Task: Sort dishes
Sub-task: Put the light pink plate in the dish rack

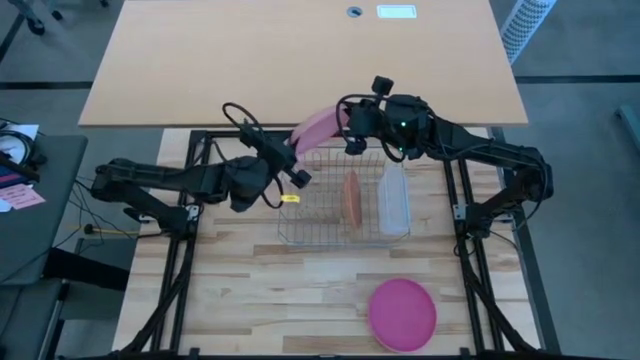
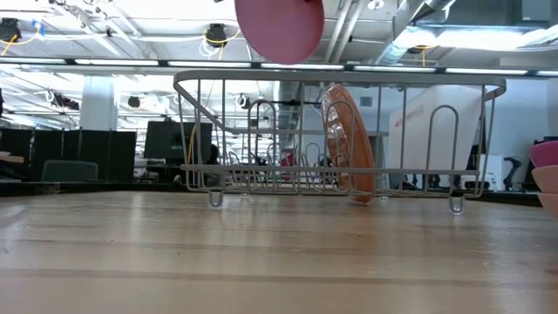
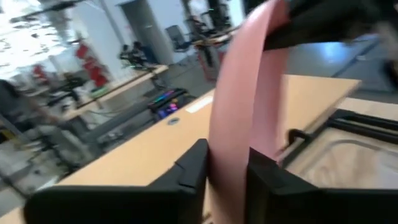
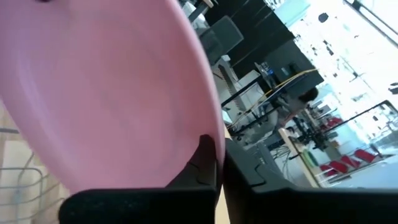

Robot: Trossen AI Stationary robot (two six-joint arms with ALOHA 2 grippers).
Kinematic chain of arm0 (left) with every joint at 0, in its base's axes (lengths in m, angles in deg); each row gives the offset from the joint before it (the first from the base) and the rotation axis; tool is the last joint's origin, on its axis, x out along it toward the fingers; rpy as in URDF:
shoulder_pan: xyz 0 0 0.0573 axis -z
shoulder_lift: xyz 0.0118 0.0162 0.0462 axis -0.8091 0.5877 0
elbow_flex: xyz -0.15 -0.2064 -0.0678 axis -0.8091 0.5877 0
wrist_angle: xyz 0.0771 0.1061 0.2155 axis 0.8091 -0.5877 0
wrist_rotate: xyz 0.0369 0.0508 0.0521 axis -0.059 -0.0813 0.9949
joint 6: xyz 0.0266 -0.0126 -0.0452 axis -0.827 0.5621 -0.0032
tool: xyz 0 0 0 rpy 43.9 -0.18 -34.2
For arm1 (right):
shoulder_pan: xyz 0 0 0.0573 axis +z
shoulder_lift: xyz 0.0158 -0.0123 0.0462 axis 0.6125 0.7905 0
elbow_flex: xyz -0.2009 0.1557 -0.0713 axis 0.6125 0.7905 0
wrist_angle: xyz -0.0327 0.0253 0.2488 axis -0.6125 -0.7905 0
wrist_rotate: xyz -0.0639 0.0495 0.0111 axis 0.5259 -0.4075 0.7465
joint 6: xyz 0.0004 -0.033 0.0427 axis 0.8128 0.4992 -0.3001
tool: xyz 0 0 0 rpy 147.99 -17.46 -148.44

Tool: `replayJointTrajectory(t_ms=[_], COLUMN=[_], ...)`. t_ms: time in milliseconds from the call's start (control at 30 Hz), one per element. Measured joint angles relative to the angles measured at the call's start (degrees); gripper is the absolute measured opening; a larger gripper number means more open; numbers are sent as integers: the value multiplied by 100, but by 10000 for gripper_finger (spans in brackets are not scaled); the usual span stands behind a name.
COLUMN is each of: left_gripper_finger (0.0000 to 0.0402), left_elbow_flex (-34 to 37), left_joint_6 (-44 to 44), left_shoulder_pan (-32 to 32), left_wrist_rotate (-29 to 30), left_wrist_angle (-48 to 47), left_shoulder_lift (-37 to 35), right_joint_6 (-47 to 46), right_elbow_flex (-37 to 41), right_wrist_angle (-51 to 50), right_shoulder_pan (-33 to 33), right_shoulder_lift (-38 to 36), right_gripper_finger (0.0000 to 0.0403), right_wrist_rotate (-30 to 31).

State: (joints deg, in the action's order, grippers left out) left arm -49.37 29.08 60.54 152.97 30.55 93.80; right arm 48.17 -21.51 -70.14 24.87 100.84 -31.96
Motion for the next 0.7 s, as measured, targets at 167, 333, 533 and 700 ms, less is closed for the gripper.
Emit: replayJointTrajectory(t_ms=[167, 333, 533, 700], left_gripper_finger=[155, 206, 213, 211], left_elbow_flex=[0, -2, -2, -4], left_joint_6=[3, -110, 825, 2821], left_shoulder_pan=[183, 542, 962, 1140], left_wrist_rotate=[-48, -38, 102, 105], left_wrist_angle=[10, -116, -1273, -3455], left_shoulder_lift=[-18, -140, -735, -1315], right_joint_6=[280, 529, 1256, 2216], right_elbow_flex=[-2, -2, -2, -2], right_wrist_angle=[-26, -84, -331, -686], right_shoulder_pan=[-1, -7, 215, 518], right_shoulder_lift=[1, 2, 2, 2], right_gripper_finger=[4, 2, 1, 1], right_wrist_rotate=[195, 414, 363, -110])
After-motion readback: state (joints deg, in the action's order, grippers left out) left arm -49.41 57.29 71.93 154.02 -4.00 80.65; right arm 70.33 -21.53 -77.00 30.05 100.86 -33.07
